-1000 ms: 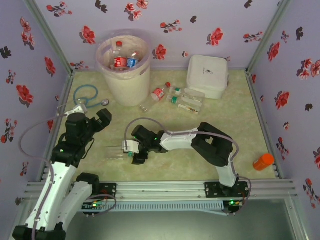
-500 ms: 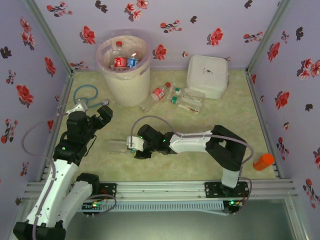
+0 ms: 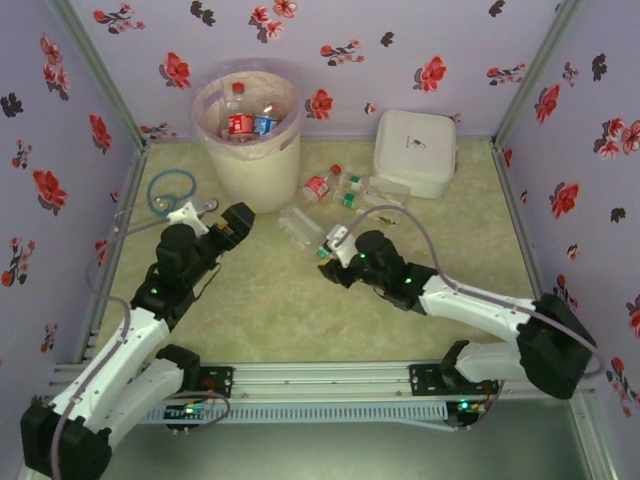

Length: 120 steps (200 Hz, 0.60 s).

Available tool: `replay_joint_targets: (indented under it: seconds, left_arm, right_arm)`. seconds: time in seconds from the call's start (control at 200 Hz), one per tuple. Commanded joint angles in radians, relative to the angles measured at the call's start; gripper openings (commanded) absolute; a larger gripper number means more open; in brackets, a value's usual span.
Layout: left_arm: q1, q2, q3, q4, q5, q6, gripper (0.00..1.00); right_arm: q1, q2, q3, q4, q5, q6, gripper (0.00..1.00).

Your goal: Put the plastic bottles in the bin

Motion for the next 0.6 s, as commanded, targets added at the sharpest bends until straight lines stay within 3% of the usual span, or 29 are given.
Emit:
replay_joint_targets:
  seconds: [0.0,0.11,0.22,0.285,0.375,0.475,0.595]
  left_arm:
    - [-0.126,0.031,0.016,0.144,-0.148,0.044,1.0]
    - [-0.24,0.155,0.0,0.315,-0.176,0.029,1.0]
    - [-0.298,0.301,0.018,0.446,-0.176,0.003,1.0]
    - [-0.308,0.37,0.042,0.495,-0.154,-0.002,1.0]
    - [-0.314,0.426,0.092,0.443,-0.155,0.013,1.0]
    - [-0.316,0.48,0.095,0.538,-0.124,-0.02,1.0]
    - [-0.318,0.513,0.117,0.531,-0.109,-0.03,0.93]
  right_arm:
    - [-0.007,-0.035,-0.008,0.041,0.133,0.074,0.33]
    - [-0.007,-0.036,-0.042,0.165,0.124,0.1,0.33]
    - [-0.001,-0.018,-0.039,0.212,0.098,0.113,0.33]
    - [0.005,-0.009,-0.033,0.224,0.107,0.117,0.33]
    - [0.01,-0.002,-0.031,0.248,0.107,0.127,0.33]
    - [0.021,0.022,-0.027,0.263,0.102,0.131,0.33]
    - [0.026,0.055,-0.025,0.286,0.095,0.137,0.33]
